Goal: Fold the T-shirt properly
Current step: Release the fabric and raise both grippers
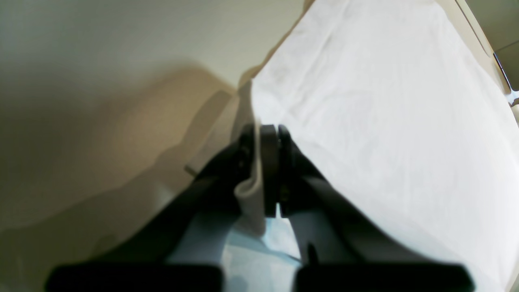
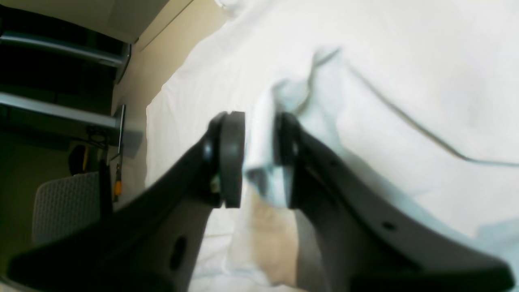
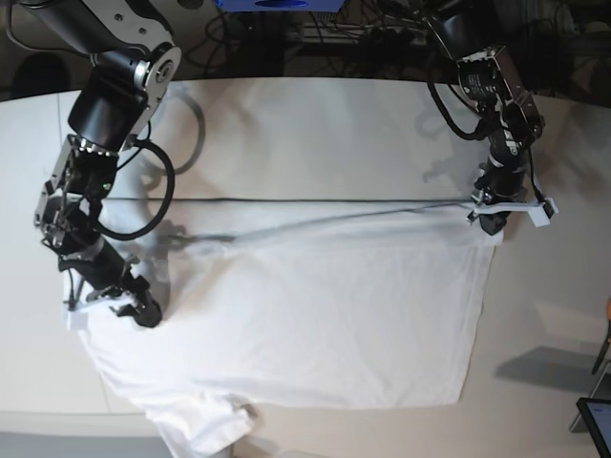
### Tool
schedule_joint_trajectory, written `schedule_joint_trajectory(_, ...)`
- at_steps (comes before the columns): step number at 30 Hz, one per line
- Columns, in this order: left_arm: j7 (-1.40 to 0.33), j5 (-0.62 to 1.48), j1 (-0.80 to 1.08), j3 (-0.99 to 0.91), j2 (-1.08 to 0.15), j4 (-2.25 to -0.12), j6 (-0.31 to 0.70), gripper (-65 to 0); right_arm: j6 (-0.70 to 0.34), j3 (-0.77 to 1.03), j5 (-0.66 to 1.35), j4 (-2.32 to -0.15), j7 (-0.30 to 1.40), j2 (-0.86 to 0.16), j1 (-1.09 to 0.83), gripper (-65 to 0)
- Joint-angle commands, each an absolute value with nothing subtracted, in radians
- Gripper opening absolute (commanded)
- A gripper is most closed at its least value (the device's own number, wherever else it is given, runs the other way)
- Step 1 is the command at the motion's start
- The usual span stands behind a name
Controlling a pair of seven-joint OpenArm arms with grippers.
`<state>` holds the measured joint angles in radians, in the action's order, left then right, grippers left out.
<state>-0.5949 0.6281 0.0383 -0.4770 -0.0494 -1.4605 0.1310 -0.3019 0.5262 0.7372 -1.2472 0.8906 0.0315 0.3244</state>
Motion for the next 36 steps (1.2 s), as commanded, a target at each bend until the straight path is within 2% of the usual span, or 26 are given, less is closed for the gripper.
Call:
schedule_joint_trajectory(1,-0.579,0.636,0.024,-0.478,-0.058,-1.48,0.139,-65.0,-0.335,0.527,0.765,-1.268,0.872,0.035,0.354,-46.7)
schedule_joint_trajectory(4,-0.579,0.636,0.024,-0.478,-0.058,-1.48,0.139,-65.0,-0.453,0.53,0.814,-1.262,0.872,0.03,0.349,-45.3)
schedule_joint_trajectory(7,-0.579,0.636,0.021,-0.478,-0.058,-1.48,0.139,-65.0,-0.515,0.53,0.888,-1.268,0.872,0.025,0.326,-45.3)
schedule_joint_trajectory(13,-0.579,0.638,0.012,-0.481,-0.059,-1.48,0.139,-65.0,-0.521,0.524,0.909,-1.291,0.881,-0.007,0.243,-45.3)
schedule_joint_trajectory(17,-0.579,0.638,0.007,-0.489,-0.061,-1.48,0.139,-65.0,-0.521,0.521,0.909,-1.411,0.892,-0.007,0.14,-45.3)
schedule_joint_trajectory(25,-0.585,0.638,-0.022,-0.489,-0.061,-1.481,0.139,-65.0,-0.516,0.519,0.906,-1.624,1.089,-0.007,0.048,-45.3)
schedule_joint_trajectory(31,-0.585,0.639,-0.047,-0.489,-0.056,-1.477,0.139,-64.8,-0.516,0.519,0.906,-1.655,1.113,-0.007,-0.007,-45.3)
schedule_joint_trajectory(33,-0.585,0.639,-0.05,-0.489,-0.054,-1.477,0.139,-60.0,-0.516,0.519,0.906,-1.655,1.113,-0.007,-0.027,-45.3)
schedule_joint_trajectory(36,-0.582,0.641,-0.059,-0.489,-0.054,-1.477,0.139,-49.0,-0.516,0.518,0.906,-1.655,1.115,-0.007,-0.051,-45.3)
